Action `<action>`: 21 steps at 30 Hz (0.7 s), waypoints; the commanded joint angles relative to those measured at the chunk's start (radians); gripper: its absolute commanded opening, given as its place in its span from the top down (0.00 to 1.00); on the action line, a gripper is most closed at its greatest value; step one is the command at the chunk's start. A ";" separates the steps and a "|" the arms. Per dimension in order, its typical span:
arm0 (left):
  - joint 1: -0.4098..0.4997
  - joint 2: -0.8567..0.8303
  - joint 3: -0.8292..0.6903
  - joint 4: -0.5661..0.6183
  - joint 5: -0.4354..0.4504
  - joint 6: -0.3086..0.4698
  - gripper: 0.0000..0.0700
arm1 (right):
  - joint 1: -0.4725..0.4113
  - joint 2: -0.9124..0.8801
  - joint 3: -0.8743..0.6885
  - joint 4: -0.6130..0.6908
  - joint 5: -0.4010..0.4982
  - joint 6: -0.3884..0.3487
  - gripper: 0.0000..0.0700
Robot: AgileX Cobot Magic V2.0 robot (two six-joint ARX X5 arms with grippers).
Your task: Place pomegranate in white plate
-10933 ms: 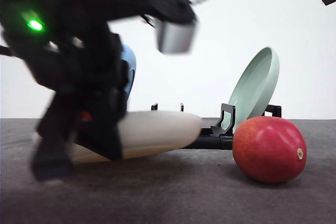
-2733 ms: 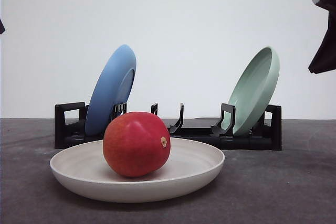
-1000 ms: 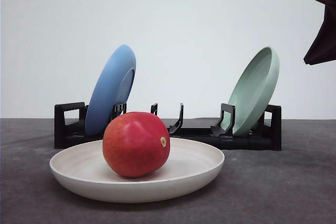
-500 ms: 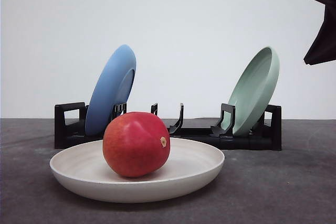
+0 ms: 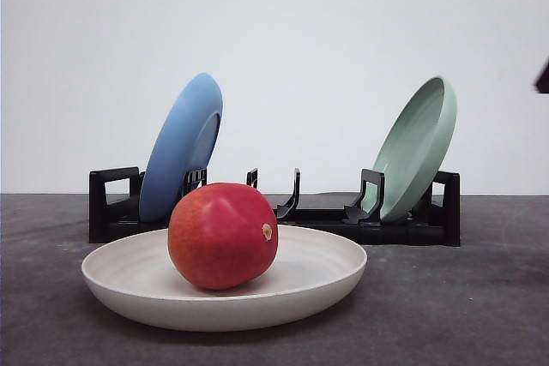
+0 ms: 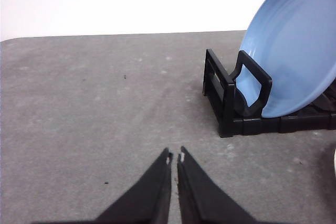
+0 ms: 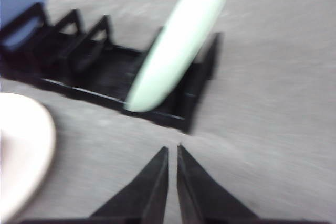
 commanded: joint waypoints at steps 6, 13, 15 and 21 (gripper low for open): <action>0.002 -0.001 -0.010 0.014 -0.003 -0.004 1.00 | -0.089 -0.257 -0.206 0.027 0.094 -0.021 0.97; 0.002 -0.001 -0.010 0.014 -0.003 -0.004 1.00 | -0.168 -0.507 -0.363 0.088 0.116 -0.014 0.97; 0.002 -0.001 -0.010 0.014 -0.003 -0.004 1.00 | -0.181 -0.563 -0.400 0.125 0.116 -0.009 0.97; 0.002 -0.001 -0.010 0.014 -0.003 -0.004 1.00 | -0.192 -0.616 -0.423 0.129 0.122 -0.009 0.97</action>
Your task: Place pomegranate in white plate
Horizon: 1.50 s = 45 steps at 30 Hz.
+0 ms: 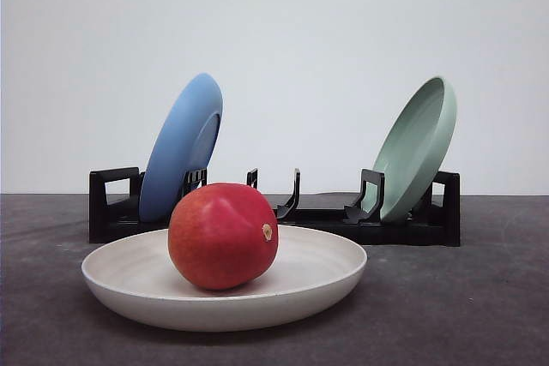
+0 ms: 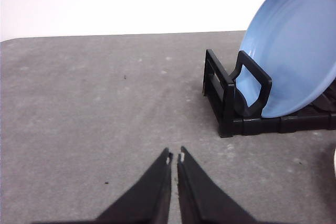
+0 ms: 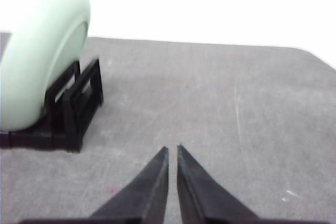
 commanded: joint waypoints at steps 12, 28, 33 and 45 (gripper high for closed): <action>0.002 -0.001 -0.010 0.014 -0.003 -0.003 1.00 | -0.001 0.001 -0.004 0.006 0.003 -0.003 0.97; 0.002 -0.001 -0.010 0.014 -0.003 -0.003 1.00 | -0.001 0.001 -0.004 0.006 0.003 -0.003 0.97; 0.002 -0.001 -0.010 0.014 -0.003 -0.003 1.00 | -0.001 0.001 -0.004 0.006 0.003 -0.003 0.97; 0.002 -0.001 -0.010 0.014 -0.003 -0.003 1.00 | -0.001 0.001 -0.004 0.006 0.003 -0.003 0.97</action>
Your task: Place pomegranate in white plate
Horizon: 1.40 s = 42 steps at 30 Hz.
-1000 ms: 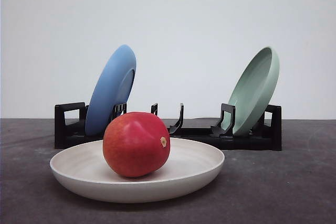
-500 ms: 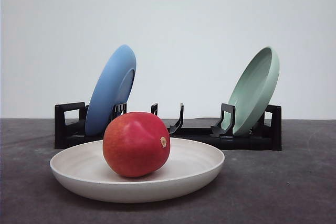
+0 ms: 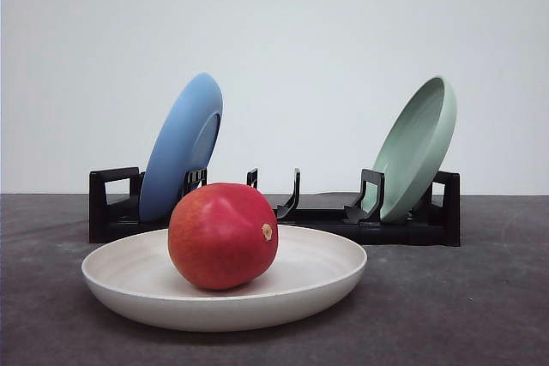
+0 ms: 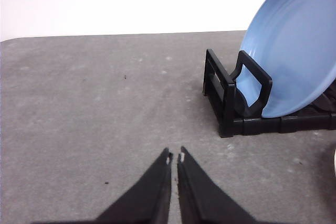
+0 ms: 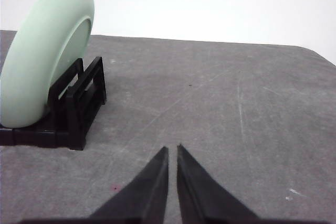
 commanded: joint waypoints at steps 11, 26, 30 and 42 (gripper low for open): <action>0.002 -0.001 -0.010 0.014 -0.003 -0.003 1.00 | -0.001 0.001 -0.004 0.010 0.003 -0.003 0.97; 0.002 -0.001 -0.010 0.014 -0.003 -0.003 1.00 | -0.001 0.001 -0.004 0.010 0.003 -0.003 0.97; 0.002 -0.001 -0.010 0.014 -0.003 -0.003 1.00 | -0.001 0.001 -0.004 0.010 0.003 -0.003 0.97; 0.002 -0.001 -0.010 0.014 -0.003 -0.004 1.00 | -0.001 0.001 -0.004 0.010 0.003 -0.003 0.96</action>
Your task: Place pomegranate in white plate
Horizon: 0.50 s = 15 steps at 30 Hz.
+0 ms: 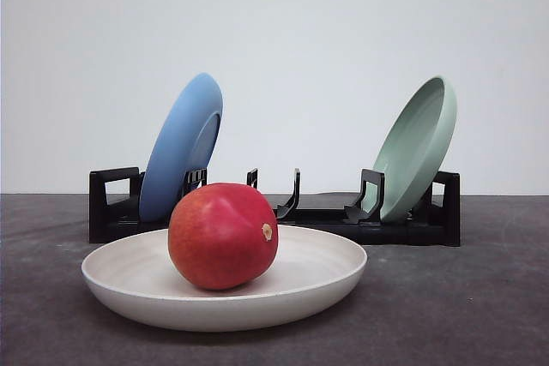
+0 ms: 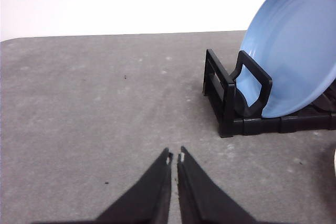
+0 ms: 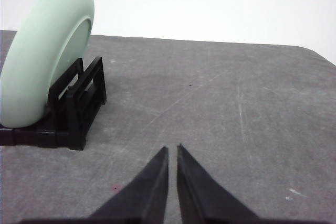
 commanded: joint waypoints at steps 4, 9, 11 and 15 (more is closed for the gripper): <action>0.002 -0.001 -0.010 0.014 -0.003 -0.003 1.00 | -0.001 0.001 -0.004 0.010 0.003 -0.003 0.97; 0.002 -0.001 -0.010 0.014 -0.003 -0.003 1.00 | -0.001 0.001 -0.004 0.010 0.003 -0.003 0.97; 0.002 -0.001 -0.010 0.014 -0.003 -0.003 1.00 | -0.001 0.001 -0.004 0.010 0.003 -0.003 0.96; 0.002 -0.001 -0.010 0.014 -0.003 -0.004 1.00 | -0.001 0.001 -0.004 0.010 0.003 -0.003 0.97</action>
